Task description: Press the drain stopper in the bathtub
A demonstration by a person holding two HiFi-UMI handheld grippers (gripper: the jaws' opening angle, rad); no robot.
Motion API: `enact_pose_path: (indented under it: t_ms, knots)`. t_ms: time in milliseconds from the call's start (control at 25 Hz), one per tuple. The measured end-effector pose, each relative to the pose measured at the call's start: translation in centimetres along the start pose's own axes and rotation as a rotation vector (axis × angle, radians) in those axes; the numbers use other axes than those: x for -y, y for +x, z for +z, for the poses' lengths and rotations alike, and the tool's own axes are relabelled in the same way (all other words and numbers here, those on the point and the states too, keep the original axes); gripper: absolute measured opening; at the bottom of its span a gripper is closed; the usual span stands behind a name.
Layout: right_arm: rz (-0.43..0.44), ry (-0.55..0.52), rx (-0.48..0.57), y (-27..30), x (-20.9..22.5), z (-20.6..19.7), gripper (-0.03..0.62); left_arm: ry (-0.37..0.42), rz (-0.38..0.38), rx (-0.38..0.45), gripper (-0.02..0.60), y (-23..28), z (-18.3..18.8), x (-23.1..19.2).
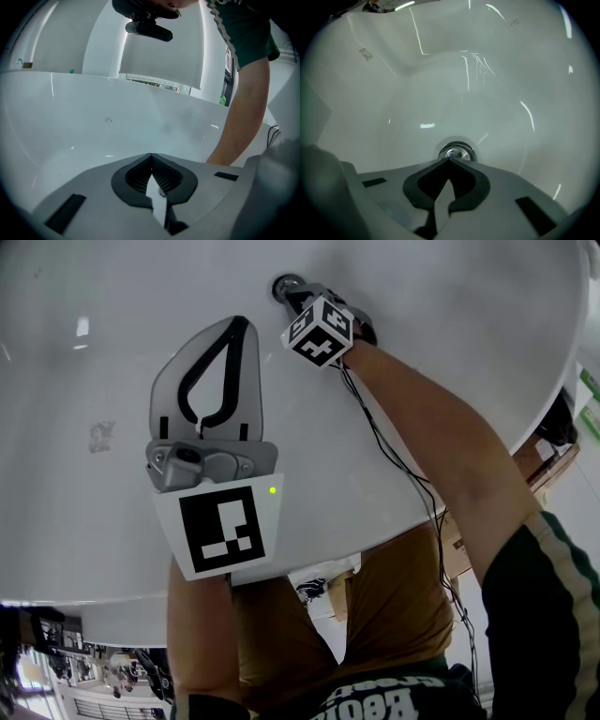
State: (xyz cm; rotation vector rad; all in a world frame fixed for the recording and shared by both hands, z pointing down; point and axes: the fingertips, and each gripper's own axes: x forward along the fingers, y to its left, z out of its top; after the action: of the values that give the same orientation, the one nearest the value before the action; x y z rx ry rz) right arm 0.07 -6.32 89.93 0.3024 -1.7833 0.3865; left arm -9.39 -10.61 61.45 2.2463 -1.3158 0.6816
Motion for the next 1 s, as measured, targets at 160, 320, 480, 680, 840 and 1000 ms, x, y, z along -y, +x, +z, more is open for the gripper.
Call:
enact_pose_path:
  t_ms: [160,320,480,680,840,1000]
  knots:
    - [-0.004,-0.018,0.017,-0.1,-0.1,0.0,0.015,-0.004,0.006,0.001,0.006,0.0,0.0,0.0]
    - [-0.003,-0.007,0.033,-0.1,0.0,0.0,0.015,0.000,0.007,-0.001,0.006,0.1,0.0,-0.1]
    - [0.009,-0.003,0.033,-0.1,-0.1,0.0,0.015,0.005,0.002,-0.001,0.006,0.1,-0.1,0.0]
    - [0.030,0.058,0.046,-0.1,-0.1,0.0,0.015,0.004,0.001,-0.007,0.006,0.2,-0.3,0.0]
    - [-0.003,0.065,0.050,-0.3,0.1,0.2,0.017,0.008,-0.001,-0.007,0.006,0.4,-0.4,0.0]
    - [-0.065,0.074,0.097,-1.2,0.8,0.5,0.105,-0.037,-0.008,-0.017,0.006,0.3,-0.6,-0.1]
